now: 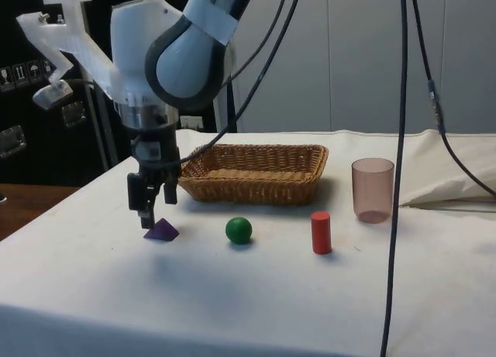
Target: Pick up the triangular block and place it into the basket.
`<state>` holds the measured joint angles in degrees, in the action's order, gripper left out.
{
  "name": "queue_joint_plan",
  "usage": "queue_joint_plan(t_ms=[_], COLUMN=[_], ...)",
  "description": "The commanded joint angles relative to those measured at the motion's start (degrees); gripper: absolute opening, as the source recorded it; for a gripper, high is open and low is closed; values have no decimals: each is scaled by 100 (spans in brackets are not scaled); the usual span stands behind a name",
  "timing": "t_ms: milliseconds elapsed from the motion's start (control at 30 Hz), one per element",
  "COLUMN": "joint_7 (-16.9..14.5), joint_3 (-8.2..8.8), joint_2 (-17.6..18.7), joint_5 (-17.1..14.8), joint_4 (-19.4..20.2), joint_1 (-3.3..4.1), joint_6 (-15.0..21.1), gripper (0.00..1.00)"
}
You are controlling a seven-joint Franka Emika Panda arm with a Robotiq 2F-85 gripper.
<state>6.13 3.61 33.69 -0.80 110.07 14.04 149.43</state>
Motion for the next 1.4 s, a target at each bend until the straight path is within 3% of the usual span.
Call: queue_joint_plan(t_ms=[0,467,500,667,767,800,833,967,1067,1100,1167,1367], joint_7=[-17,132,143,183,201,212,206,218,241,223,229,246], joint_3=[-34,-29,0,-29,-29,0,-29,-29,0,-29,-34,0], joint_2=[52,212,178,275,298,275,309,327,309,327,332,298], joint_5=[-69,-69,-23,-69,-69,-23,-69,-69,-23,-69,-69,-23], joint_4=[-40,-115,-92,-155,-178,-160,-183,-201,-189,-201,-201,-206], joint_1=[-40,-52,-23,-57,-57,-29,-57,-57,-29,-57,-57,-29], joint_6=[34,57,17,57,57,17,57,57,17,57,57,17], gripper=[100,100,100,100,88,78,78,57,38,38,33,34])
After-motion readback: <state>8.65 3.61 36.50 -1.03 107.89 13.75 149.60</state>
